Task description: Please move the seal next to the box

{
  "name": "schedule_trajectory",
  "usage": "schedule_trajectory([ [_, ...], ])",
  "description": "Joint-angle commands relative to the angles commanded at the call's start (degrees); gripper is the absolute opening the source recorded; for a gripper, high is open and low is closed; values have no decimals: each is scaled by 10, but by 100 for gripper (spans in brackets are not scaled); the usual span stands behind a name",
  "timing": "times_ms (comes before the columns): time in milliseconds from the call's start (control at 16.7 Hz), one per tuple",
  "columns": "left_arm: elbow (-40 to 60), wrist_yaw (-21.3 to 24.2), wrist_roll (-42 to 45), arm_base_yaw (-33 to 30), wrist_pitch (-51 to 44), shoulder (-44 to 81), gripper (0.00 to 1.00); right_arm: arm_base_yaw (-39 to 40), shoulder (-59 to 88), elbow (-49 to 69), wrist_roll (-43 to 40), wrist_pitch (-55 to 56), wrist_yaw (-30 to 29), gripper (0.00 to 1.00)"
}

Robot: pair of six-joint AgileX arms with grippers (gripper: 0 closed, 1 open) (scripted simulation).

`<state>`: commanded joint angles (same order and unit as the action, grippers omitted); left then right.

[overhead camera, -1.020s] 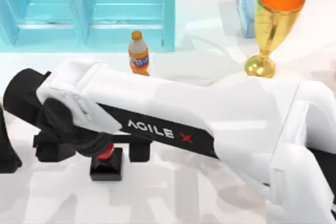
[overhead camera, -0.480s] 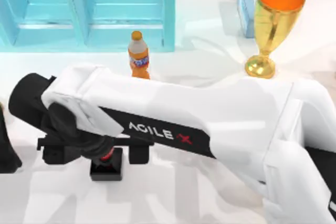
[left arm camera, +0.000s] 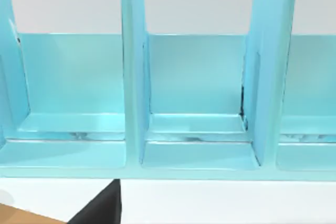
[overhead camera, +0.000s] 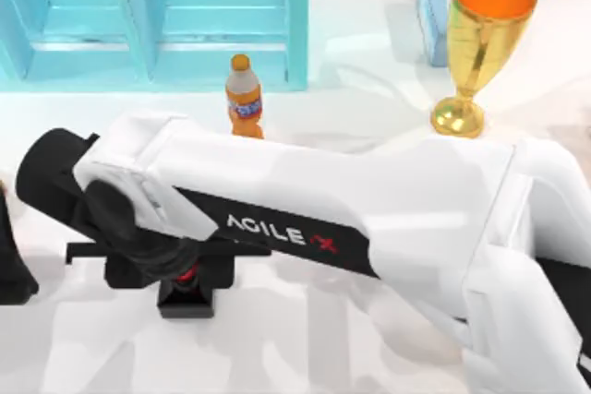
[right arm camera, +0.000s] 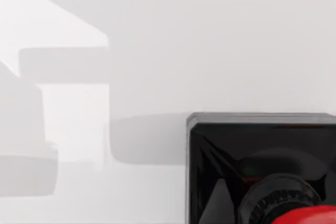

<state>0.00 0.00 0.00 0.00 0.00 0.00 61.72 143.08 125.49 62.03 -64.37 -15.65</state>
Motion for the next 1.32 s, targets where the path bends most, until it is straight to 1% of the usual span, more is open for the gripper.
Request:
schedule_trajectory([
  [120, 0, 0, 0, 0, 0, 0, 100, 0, 0, 0, 0, 0, 0, 2],
  [180, 0, 0, 0, 0, 0, 0, 100, 0, 0, 0, 0, 0, 0, 0],
  [720, 0, 0, 0, 0, 0, 0, 100, 2, -1, 1, 1, -2, 0, 0],
  [900, 0, 0, 0, 0, 0, 0, 100, 1, -2, 41, 1, -33, -1, 0],
  [1140, 0, 0, 0, 0, 0, 0, 100, 1, 2, 112, 1, -106, 0, 0],
  [1320, 0, 0, 0, 0, 0, 0, 100, 1, 6, 125, 0, -119, 0, 0],
])
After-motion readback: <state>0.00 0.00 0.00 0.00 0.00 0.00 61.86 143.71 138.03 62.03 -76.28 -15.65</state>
